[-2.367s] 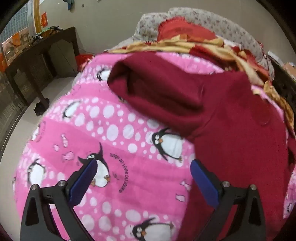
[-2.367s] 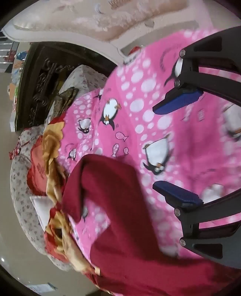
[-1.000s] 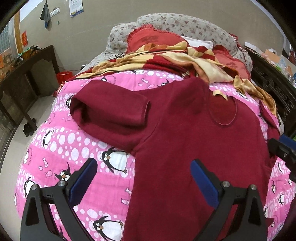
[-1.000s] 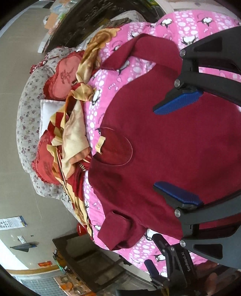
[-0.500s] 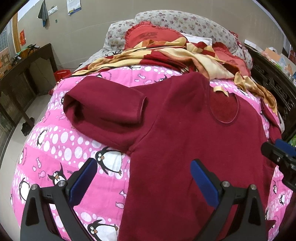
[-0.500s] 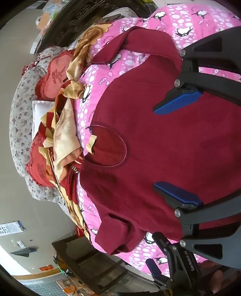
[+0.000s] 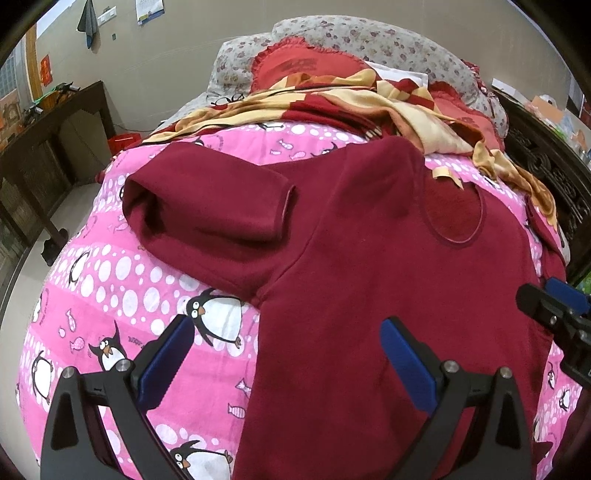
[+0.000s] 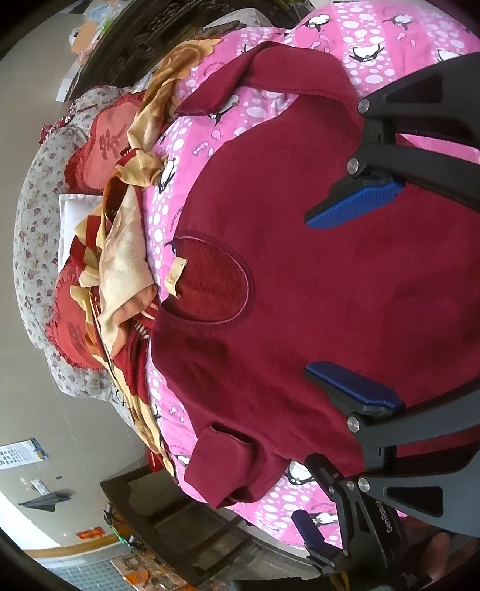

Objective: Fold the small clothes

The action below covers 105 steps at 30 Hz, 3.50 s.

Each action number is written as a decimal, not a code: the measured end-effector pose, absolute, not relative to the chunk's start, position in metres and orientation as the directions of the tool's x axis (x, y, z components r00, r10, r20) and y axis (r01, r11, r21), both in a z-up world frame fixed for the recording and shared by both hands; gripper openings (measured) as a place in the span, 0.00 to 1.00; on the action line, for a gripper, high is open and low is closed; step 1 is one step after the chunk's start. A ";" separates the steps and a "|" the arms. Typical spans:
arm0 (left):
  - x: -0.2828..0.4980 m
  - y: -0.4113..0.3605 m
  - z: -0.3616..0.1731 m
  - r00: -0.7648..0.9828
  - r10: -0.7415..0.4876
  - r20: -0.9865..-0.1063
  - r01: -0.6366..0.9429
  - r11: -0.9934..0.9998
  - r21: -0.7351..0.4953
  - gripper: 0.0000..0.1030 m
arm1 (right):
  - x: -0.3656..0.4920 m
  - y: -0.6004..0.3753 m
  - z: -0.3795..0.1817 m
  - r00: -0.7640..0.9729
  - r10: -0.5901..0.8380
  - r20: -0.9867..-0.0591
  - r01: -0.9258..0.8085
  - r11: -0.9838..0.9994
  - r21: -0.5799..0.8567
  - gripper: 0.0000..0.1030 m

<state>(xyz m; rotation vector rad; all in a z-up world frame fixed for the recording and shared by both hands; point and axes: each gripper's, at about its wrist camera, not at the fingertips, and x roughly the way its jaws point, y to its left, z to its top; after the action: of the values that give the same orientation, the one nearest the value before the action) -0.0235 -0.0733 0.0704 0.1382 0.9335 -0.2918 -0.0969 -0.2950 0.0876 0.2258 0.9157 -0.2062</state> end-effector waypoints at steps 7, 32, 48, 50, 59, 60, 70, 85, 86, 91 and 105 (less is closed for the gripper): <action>-0.020 -0.071 0.066 0.552 -0.182 -0.814 0.297 0.955 -0.012 0.99 | -0.091 -0.291 0.084 0.583 -0.073 -0.809 0.267 0.958 0.105 0.83; -0.008 -0.049 0.049 0.533 -0.164 -0.830 0.247 0.969 -0.034 0.99 | -0.060 -0.276 0.080 0.604 -0.009 -0.797 0.211 0.966 0.150 0.78; 0.004 -0.004 0.027 0.495 -0.139 -0.858 0.150 0.986 -0.073 0.99 | 0.072 -0.189 0.068 0.596 0.268 -0.757 -0.116 0.961 0.249 0.65; 0.005 -0.001 0.024 0.487 -0.146 -0.861 0.142 0.986 -0.087 0.99 | 0.087 -0.185 0.057 0.573 0.256 -0.779 -0.107 0.965 0.238 0.65; 0.013 0.006 0.017 0.477 -0.132 -0.869 0.118 0.989 -0.086 0.99 | 0.115 -0.172 0.025 0.557 0.230 -0.798 -0.084 0.972 0.221 0.28; 0.014 0.006 0.017 0.477 -0.132 -0.869 0.118 0.989 -0.086 0.99 | 0.116 -0.172 0.024 0.558 0.224 -0.799 -0.077 0.973 0.219 0.25; 0.006 0.011 0.034 0.525 -0.110 -0.844 0.118 0.991 -0.056 0.99 | 0.051 -0.224 0.109 0.673 0.354 -0.649 -0.117 0.918 0.379 0.17; -0.011 -0.003 0.060 0.577 -0.106 -0.810 0.152 0.988 -0.020 0.99 | -0.096 -0.409 0.128 0.680 0.059 -0.731 0.277 0.902 0.331 0.17; -0.013 -0.009 0.064 0.579 -0.110 -0.808 0.163 0.986 -0.018 0.99 | -0.097 -0.419 0.116 0.652 0.039 -0.757 0.317 0.893 0.319 0.17; -0.010 -0.030 0.073 0.604 -0.115 -0.789 0.197 0.980 0.008 0.99 | -0.112 -0.434 0.087 0.623 0.062 -0.780 0.363 0.861 0.358 0.17; 0.053 -0.083 0.048 0.593 -0.060 -0.803 0.200 0.977 0.074 0.99 | -0.085 -0.448 0.053 0.549 -0.016 -0.836 0.396 0.886 0.243 0.18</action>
<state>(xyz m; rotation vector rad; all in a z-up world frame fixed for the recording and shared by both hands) 0.0528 -0.0835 0.0481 0.1631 0.9250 -0.1524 -0.0852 -0.4476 0.0534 0.4347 0.9661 -0.2526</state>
